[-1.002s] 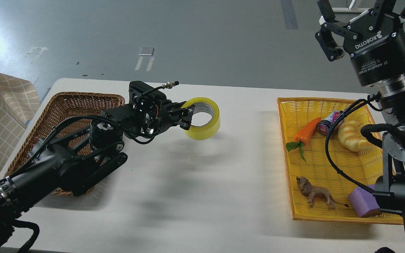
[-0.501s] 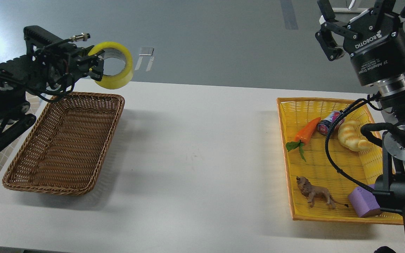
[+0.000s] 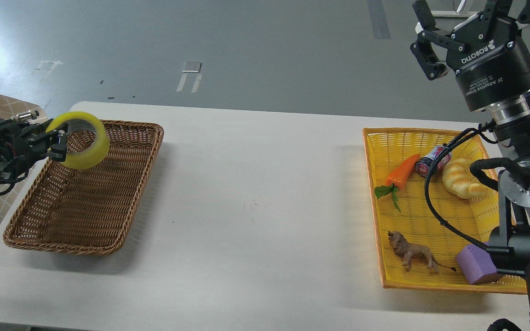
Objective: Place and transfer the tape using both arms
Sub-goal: 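Carry the tape roll over the wicker basket and lower it in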
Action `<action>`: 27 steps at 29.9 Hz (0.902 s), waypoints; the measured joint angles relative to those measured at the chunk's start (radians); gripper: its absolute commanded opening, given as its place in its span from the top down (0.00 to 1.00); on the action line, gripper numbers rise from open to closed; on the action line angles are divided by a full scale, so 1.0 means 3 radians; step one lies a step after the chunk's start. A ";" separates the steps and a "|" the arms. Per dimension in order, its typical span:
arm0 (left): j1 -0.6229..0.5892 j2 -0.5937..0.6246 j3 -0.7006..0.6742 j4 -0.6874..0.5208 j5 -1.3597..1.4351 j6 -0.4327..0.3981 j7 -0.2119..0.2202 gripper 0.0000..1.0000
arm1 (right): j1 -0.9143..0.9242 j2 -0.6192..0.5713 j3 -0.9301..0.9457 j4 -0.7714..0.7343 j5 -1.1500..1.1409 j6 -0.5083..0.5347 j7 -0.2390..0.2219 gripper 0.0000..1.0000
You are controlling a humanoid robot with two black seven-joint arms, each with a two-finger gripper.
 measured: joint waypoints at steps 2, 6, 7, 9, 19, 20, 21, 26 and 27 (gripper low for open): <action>0.0043 -0.0018 0.0002 0.0063 -0.0068 0.0048 -0.0038 1.00 | 0.0000 -0.0002 0.0000 0.0000 -0.0003 0.0000 0.0000 0.00; 0.0156 -0.0039 0.0010 0.0095 -0.0197 0.0081 -0.0066 1.00 | 0.0000 -0.0004 0.0000 -0.0002 -0.0004 0.0000 0.0000 0.00; 0.0182 -0.0053 0.0010 0.0101 -0.0207 0.0083 -0.0067 1.00 | 0.0000 -0.0005 0.0000 -0.0002 -0.0004 0.0000 0.0000 0.00; 0.0225 -0.0113 0.0010 0.0136 -0.0214 0.0088 -0.0075 1.00 | 0.0000 -0.0005 0.0000 -0.0002 -0.0004 0.0000 -0.0001 0.00; 0.0332 -0.0315 0.0009 0.0259 -0.0259 0.0118 -0.0182 1.00 | -0.0001 -0.0009 0.0000 -0.0005 -0.0009 0.0000 -0.0009 0.00; 0.0333 -0.0320 0.0010 0.0266 -0.0263 0.0119 -0.0197 1.00 | -0.0003 -0.0010 -0.0001 -0.0005 -0.0009 0.0000 -0.0010 0.00; 0.0333 -0.0323 0.0010 0.0275 -0.0265 0.0119 -0.0223 0.95 | -0.0004 -0.0010 -0.0003 -0.0006 -0.0009 0.0000 -0.0010 0.00; 0.0334 -0.0334 0.0006 0.0411 -0.0298 0.0119 -0.0531 0.27 | -0.0008 -0.0010 -0.0005 -0.0006 -0.0009 0.0000 -0.0010 0.00; 0.0334 -0.0334 0.0003 0.0432 -0.0321 0.0119 -0.0583 0.18 | -0.0009 -0.0010 -0.0005 -0.0006 -0.0009 0.0000 -0.0010 0.00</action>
